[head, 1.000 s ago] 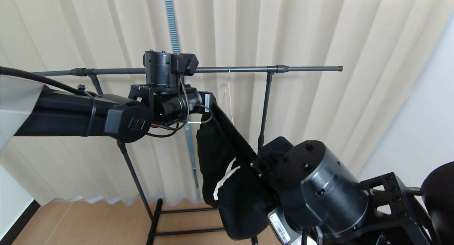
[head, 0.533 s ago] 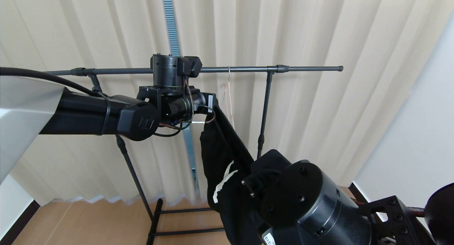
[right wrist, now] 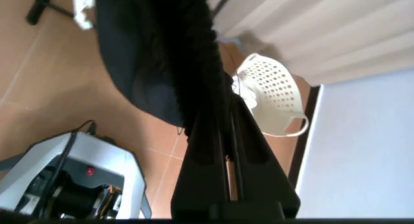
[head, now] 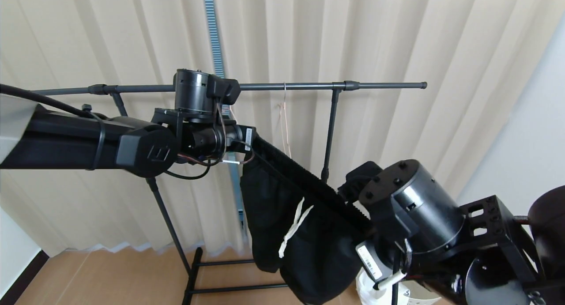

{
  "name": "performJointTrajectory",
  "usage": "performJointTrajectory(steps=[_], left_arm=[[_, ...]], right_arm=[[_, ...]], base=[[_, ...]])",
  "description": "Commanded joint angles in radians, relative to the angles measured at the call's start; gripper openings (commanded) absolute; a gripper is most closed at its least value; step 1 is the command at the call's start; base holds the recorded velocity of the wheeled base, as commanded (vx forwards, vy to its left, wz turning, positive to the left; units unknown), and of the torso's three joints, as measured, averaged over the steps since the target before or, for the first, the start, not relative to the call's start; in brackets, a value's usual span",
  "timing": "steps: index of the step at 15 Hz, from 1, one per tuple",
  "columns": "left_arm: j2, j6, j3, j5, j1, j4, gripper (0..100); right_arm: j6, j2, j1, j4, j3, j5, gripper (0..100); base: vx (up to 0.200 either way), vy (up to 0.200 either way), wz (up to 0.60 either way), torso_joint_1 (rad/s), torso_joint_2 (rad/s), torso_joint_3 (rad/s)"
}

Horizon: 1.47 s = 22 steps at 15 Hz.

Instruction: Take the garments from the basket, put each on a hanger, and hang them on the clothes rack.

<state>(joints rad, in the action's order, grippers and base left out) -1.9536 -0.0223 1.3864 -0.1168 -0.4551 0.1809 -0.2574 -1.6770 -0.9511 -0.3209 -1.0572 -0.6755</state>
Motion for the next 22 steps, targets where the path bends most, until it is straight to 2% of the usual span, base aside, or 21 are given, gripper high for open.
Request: performJointTrajectory(steps=[1, 4, 6, 11, 16, 19, 20, 22], left_arm=[[0.113, 0.021, -0.121, 0.008, 0.023, -0.021, 0], [0.234, 0.076, -0.299, 0.045, 0.027, -0.021, 0], [0.306, 0.081, -0.385, 0.065, 0.019, -0.023, 0], [0.401, 0.056, -0.638, 0.097, -0.099, -0.017, 0], [0.328, -0.09, -0.656, 0.106, -0.29, -0.014, 0], [0.263, -0.191, -0.593, 0.149, -0.375, -0.004, 0], [0.231, -0.248, -0.541, 0.164, -0.407, -0.004, 0], [0.197, -0.306, -0.477, 0.166, -0.438, -0.003, 0]], right_arm=[[0.017, 0.017, 0.104, 0.006, -0.009, -0.001, 0], [0.015, 0.017, 0.176, 0.008, -0.043, -0.001, 0], [0.014, 0.0, 0.198, 0.009, -0.101, 0.002, 0], [0.05, -0.165, 0.247, -0.001, -0.389, -0.032, 0], [0.053, -0.351, 0.252, 0.003, -0.656, -0.032, 0], [0.053, -0.455, 0.244, 0.006, -0.784, -0.03, 0], [0.05, -0.504, 0.233, 0.002, -0.854, -0.03, 0], [0.043, -0.537, 0.218, 0.005, -0.906, -0.03, 0]], base=[[0.0, 0.0, 0.0, 0.0, 0.0, 0.0], [0.0, 0.0, 0.0, 0.0, 0.0, 0.0], [0.0, 0.0, 0.0, 0.0, 0.0, 0.0], [0.0, 0.0, 0.0, 0.0, 0.0, 0.0], [0.0, 0.0, 0.0, 0.0, 0.0, 0.0], [0.0, 0.0, 0.0, 0.0, 0.0, 0.0], [0.0, 0.0, 0.0, 0.0, 0.0, 0.0], [0.0, 0.0, 0.0, 0.0, 0.0, 0.0]])
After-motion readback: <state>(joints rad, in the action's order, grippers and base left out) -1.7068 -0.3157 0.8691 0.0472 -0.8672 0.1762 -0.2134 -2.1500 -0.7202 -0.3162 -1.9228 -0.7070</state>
